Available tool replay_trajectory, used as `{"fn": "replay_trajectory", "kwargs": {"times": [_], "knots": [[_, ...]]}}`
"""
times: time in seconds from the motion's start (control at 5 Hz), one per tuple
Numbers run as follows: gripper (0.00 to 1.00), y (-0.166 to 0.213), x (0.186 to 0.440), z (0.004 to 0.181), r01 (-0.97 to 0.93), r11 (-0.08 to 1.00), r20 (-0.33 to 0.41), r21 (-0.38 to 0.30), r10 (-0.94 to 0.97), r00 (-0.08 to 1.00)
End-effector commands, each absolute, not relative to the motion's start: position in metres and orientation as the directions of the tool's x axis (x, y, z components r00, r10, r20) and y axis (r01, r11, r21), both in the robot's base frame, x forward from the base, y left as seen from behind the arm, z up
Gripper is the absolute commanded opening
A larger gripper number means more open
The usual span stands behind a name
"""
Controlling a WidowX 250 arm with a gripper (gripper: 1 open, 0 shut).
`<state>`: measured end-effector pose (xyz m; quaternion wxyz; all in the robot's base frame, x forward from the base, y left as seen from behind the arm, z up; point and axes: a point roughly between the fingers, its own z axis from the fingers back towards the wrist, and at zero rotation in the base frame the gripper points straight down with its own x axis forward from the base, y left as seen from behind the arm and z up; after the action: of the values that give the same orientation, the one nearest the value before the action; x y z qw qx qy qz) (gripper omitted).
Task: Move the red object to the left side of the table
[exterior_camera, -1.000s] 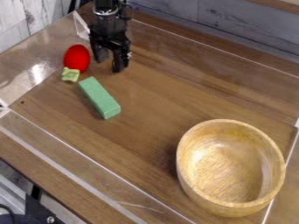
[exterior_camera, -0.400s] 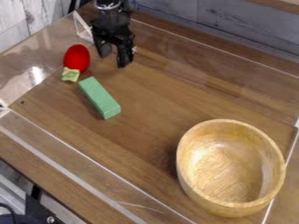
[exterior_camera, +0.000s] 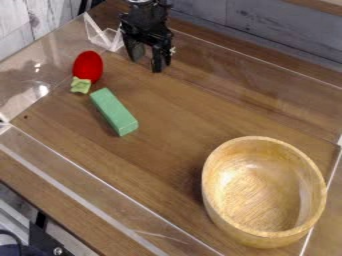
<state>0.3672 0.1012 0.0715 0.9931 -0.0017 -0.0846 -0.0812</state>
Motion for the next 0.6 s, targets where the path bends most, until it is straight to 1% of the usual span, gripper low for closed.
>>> {"fn": "replay_trajectory", "kwargs": {"times": [0.0,0.4], "knots": [[1.00,0.089,0.372,0.104,0.175,0.984,0.248,0.027,-0.176,0.953],[1.00,0.063,0.371,0.118,0.183,0.982,0.279,-0.042,-0.165,0.946]]}}
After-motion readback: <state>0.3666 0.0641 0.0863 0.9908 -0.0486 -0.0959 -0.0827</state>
